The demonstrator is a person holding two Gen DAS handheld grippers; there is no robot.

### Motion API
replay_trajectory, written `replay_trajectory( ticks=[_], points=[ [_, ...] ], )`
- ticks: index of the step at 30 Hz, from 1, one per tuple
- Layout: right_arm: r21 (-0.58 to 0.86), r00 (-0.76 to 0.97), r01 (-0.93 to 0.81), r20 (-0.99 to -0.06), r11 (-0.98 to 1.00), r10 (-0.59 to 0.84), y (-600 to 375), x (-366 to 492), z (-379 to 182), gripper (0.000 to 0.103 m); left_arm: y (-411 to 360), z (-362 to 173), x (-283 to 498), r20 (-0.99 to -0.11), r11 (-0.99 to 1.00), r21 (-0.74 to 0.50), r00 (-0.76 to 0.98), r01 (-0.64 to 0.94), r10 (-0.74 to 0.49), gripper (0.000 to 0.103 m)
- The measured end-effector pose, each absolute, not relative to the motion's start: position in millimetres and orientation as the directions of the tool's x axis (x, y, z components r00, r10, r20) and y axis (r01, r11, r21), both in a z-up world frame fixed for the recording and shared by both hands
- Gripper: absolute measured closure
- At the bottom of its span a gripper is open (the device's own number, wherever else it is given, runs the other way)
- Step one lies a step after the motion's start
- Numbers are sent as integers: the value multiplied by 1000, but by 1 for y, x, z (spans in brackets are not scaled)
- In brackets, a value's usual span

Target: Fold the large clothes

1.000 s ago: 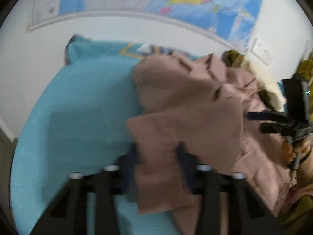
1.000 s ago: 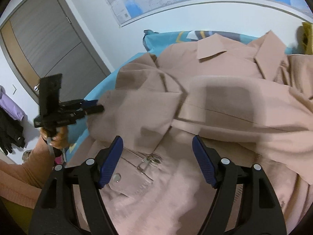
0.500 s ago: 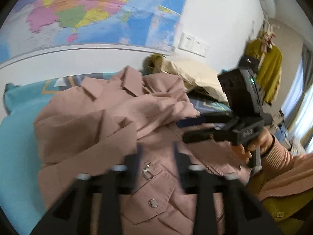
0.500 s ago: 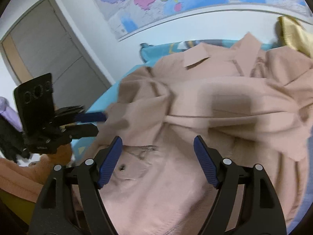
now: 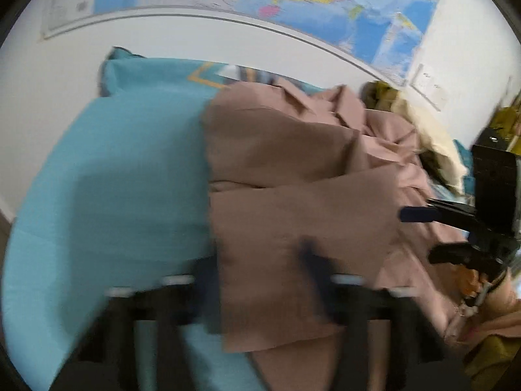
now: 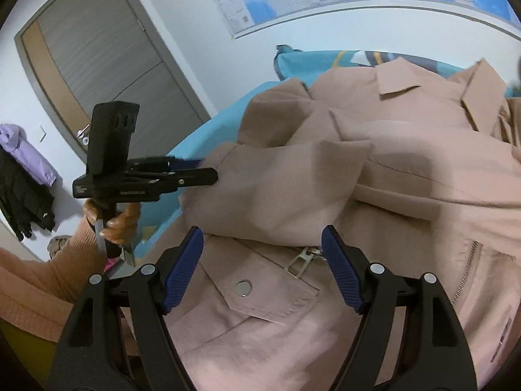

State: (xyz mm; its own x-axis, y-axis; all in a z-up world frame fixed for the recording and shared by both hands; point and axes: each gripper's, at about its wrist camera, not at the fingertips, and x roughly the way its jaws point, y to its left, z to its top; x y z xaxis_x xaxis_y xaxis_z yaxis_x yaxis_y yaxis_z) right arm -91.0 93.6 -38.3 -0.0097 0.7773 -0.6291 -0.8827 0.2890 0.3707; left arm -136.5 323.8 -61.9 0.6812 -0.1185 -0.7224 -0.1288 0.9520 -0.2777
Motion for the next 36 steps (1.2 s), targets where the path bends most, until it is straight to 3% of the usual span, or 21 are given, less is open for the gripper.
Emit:
replay_trajectory(
  ticks=[1,2,7,12,15,19,21,23,27,32,34,36],
  points=[
    [373,-2,-879,-626,298,780,89,-89,-38,29,321,-57,-137,-707,946,-304,692,-109,-147,98],
    [375,3,-876,-624,303,782,84,-88,-37,29,315,-51,-140,-684,942,-326,708,-79,-177,99],
    [441,18,-836,-571,326,821,53,-71,-31,29,259,-12,-152,-571,923,-354,747,152,-342,99],
    [478,64,-800,-531,361,845,22,-60,-25,28,212,-20,-135,-566,880,-393,685,265,-459,97],
    [488,93,-783,-523,387,847,1,-57,-22,27,191,-32,-124,-540,836,-442,648,325,-537,86],
    [467,120,-782,-538,413,834,-15,-65,-20,25,171,-30,-128,-530,822,-398,629,408,-569,45],
    [445,126,-791,-552,419,824,-16,-74,-20,21,189,-20,-139,-488,818,-413,661,402,-571,42],
    [417,116,-814,-566,405,816,-14,-86,-22,19,216,-8,-153,-432,829,-422,723,366,-539,28],
    [307,88,-888,-619,343,780,4,-123,-31,10,254,7,-166,-398,876,-405,812,261,-426,23],
    [121,141,-941,-709,317,691,43,-156,-53,10,253,-4,-152,-492,933,-325,815,155,-307,23],
    [24,213,-937,-752,350,623,54,-158,-67,17,249,-12,-142,-539,953,-281,802,117,-258,23],
    [59,184,-933,-770,354,611,53,-148,-73,73,251,-17,-136,-565,965,-245,794,98,-224,23]
  ],
)
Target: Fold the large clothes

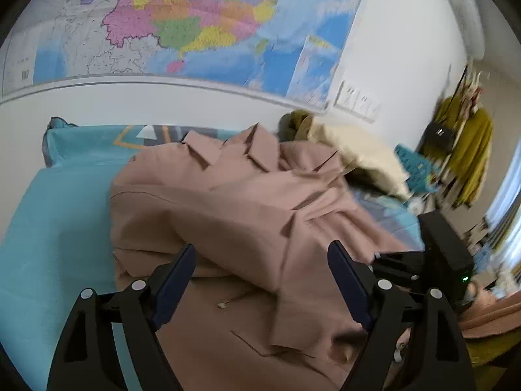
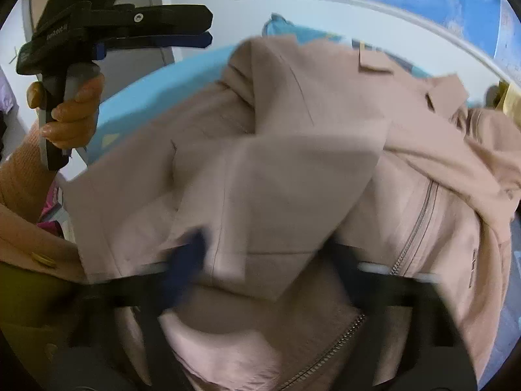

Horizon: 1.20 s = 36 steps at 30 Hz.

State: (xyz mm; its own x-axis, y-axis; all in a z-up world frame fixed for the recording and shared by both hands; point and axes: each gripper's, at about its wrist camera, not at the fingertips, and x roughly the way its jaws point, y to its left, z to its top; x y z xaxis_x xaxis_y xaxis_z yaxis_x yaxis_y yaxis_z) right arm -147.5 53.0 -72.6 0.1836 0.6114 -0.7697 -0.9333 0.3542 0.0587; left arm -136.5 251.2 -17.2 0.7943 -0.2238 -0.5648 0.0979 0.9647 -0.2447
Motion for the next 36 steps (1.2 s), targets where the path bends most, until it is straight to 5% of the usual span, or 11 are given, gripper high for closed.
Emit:
replay_trajectory(
  ticks=[2,11,13,15,21,24,29,32,34,35,36],
  points=[
    [161,141,-912,-740,377,658,38,-125,-60,92,252,-19,-128,-586,976,-201,789,78,-183,24],
    [434,275,-728,-524,530,806,-65,-3,12,92,260,-7,-88,-589,999,36,808,-4,25,24],
    [510,263,-639,-559,576,787,-81,24,-7,82,261,-20,-75,-631,997,76,774,-9,56,23],
    [518,292,-549,-617,656,731,-92,39,-28,57,265,-37,-65,-679,995,97,730,-21,82,24],
    [443,371,-524,-650,727,663,-110,22,-35,38,283,-67,-56,-768,994,87,631,-71,112,31],
    [267,402,-694,-627,668,667,-83,-27,-12,24,281,-54,-64,-734,996,63,674,-62,89,31],
    [-39,406,-845,-696,533,593,-9,-74,-25,20,262,-39,-59,-687,993,112,720,-26,97,32],
    [-161,433,-855,-744,492,509,21,-83,-50,34,259,-47,-47,-711,991,127,693,-37,117,39],
    [-219,464,-840,-765,497,447,31,-74,-59,62,262,-52,-44,-719,990,132,683,-47,128,43],
    [-192,448,-840,-773,508,448,28,-67,-57,88,265,-53,-43,-722,990,127,680,-55,130,44],
    [-130,417,-843,-772,522,480,20,-59,-52,100,268,-53,-42,-723,991,121,678,-63,132,45]
  ],
)
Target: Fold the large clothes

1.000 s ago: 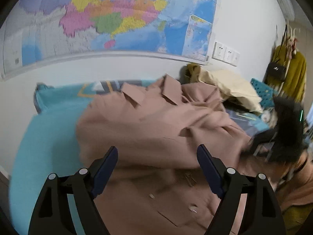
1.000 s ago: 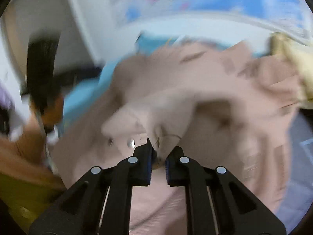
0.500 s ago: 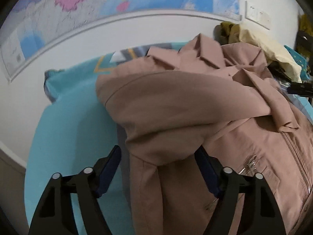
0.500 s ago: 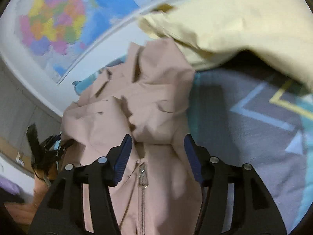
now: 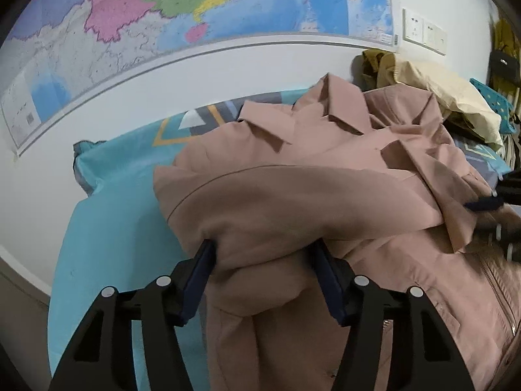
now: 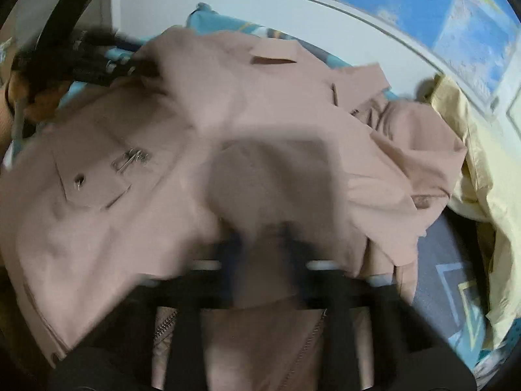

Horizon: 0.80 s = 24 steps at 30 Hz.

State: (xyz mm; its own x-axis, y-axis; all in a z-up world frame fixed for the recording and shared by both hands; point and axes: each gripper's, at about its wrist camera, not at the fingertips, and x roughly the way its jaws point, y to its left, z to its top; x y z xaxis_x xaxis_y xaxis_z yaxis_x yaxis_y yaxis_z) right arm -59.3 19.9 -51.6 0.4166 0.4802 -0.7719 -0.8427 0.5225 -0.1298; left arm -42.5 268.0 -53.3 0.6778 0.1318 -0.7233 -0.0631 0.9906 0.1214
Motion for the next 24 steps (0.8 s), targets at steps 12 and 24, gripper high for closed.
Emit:
replay_trajectory(
  ticks=[12,24],
  points=[
    [552,337,-465,-612,692,715,-107,86,-24,92,306,-62,-33,-760,972,79,618,-220,202,49],
    [350,352,-607,-687,714,636,-68,60,-40,40,278,-28,-65,-672,993,96,732,-66,114,45]
  ],
)
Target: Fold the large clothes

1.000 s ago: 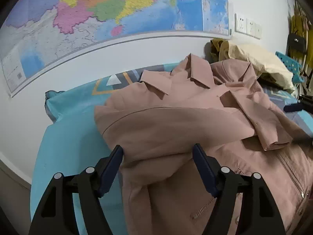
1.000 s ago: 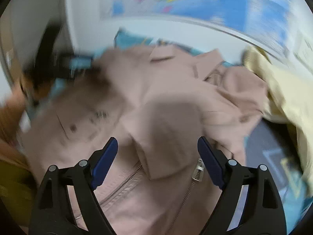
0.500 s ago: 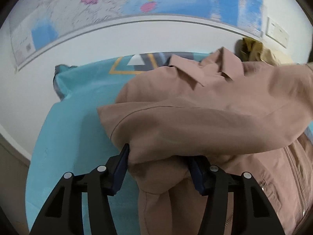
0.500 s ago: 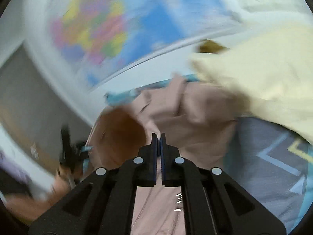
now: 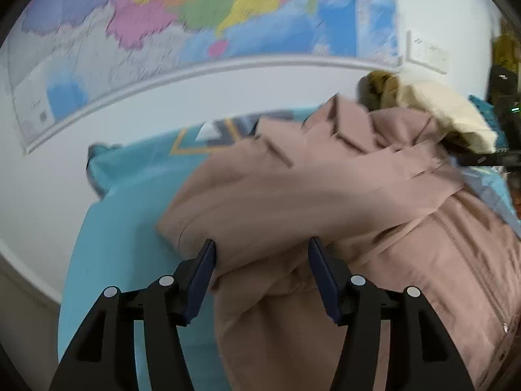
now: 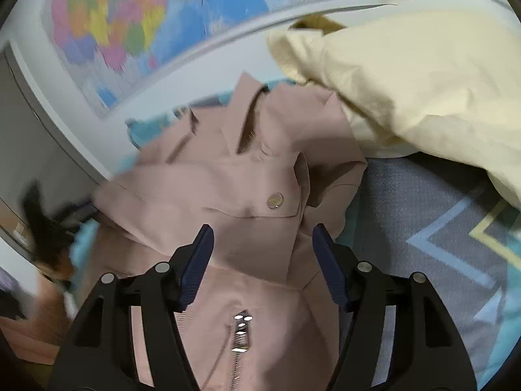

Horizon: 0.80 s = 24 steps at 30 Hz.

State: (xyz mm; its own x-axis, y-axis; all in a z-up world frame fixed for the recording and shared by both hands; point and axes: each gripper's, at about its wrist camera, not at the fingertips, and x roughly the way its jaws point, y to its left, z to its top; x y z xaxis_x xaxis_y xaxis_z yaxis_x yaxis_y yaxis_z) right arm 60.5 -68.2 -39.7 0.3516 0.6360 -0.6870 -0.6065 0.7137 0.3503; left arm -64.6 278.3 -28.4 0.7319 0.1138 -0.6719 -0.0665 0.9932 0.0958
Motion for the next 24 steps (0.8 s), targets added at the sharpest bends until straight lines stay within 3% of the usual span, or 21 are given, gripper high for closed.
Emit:
replay_trajectory(
  ticks=[2,4,5,6,15,24],
  points=[
    [315,358,-605,-714,732,602,-61,62,-49,46,272,-28,-59,-670,995,92,737,-46,96,43],
    [268,360,-612,-743,744,564,-51,68,-58,71,265,-33,-52,-682,993,111,724,-40,106,43],
    [233,374,-611,-757,757,536,-49,70,-60,88,262,-37,-47,-691,993,116,715,-32,104,43],
    [210,389,-615,-757,760,524,-47,70,-60,98,259,-40,-43,-700,993,112,708,-25,97,43],
    [160,524,-594,-666,788,531,-64,75,-27,100,243,-52,-23,-725,995,103,683,-9,81,43],
    [161,506,-566,-706,808,496,-59,95,-49,100,243,-57,-11,-741,994,104,665,-21,92,43]
  ],
)
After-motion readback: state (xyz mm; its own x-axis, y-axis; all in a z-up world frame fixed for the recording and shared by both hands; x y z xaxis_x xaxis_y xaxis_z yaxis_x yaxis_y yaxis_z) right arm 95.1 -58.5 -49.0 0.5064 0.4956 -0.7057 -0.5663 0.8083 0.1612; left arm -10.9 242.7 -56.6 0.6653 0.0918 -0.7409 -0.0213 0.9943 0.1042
